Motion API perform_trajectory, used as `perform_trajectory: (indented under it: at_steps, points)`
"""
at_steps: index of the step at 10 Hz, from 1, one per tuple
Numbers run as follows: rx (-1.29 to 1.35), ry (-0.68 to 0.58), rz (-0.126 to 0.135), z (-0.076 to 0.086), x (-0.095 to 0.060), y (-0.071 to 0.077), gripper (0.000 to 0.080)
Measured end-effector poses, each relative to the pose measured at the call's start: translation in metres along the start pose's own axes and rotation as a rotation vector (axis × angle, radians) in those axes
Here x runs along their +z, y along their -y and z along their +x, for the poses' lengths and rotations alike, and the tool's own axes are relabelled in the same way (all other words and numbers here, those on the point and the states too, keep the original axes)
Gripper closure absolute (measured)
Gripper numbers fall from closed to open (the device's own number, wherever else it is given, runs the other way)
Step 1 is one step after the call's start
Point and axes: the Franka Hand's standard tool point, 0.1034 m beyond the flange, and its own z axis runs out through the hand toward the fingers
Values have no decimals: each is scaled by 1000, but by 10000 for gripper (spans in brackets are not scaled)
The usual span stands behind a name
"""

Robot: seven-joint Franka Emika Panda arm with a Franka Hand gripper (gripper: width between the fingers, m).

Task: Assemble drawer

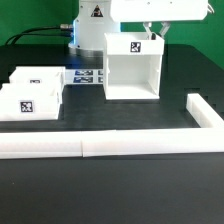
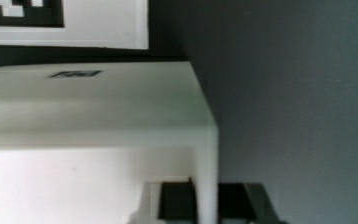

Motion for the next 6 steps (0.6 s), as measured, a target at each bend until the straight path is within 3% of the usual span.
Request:
perform_trajectory:
  at_steps: [3,5,6]
  points:
    - [-22,-39,27,66,-3,-12,762]
    - [-30,-90,39,122,-6,-27,762]
    - [-24,-107,41,139,-6,-31,762]
